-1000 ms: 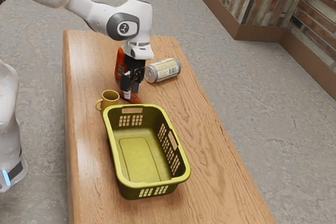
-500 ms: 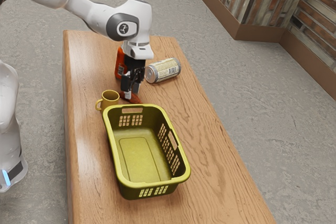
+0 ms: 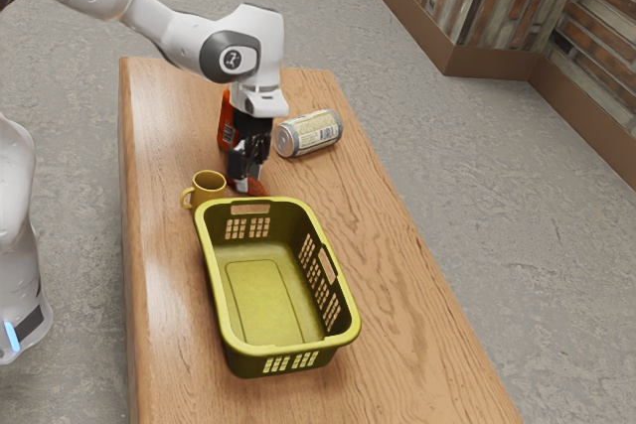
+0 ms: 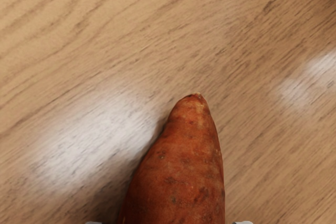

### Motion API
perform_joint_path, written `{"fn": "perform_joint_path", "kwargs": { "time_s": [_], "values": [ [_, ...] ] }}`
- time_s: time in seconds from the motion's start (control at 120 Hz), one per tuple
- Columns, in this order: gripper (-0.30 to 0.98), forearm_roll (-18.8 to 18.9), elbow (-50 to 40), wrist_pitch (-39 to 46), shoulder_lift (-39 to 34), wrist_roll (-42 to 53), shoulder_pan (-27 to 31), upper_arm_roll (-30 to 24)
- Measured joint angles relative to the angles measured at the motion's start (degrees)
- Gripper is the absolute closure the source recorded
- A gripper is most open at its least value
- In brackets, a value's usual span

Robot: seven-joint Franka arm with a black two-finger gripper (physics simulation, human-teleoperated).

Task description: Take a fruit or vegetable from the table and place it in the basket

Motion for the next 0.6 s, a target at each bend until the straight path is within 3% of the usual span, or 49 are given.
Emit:
{"fn": "perform_joint_path", "kwargs": {
  "time_s": [0.25, 0.6],
  "values": [
    [0.50, -0.85, -0.02, 0.58, -0.09, -0.12, 0.55, 0.02],
    [0.52, -1.15, 1.29, 1.06, -1.99, -0.39, 0.56, 0.01]
  ]
}}
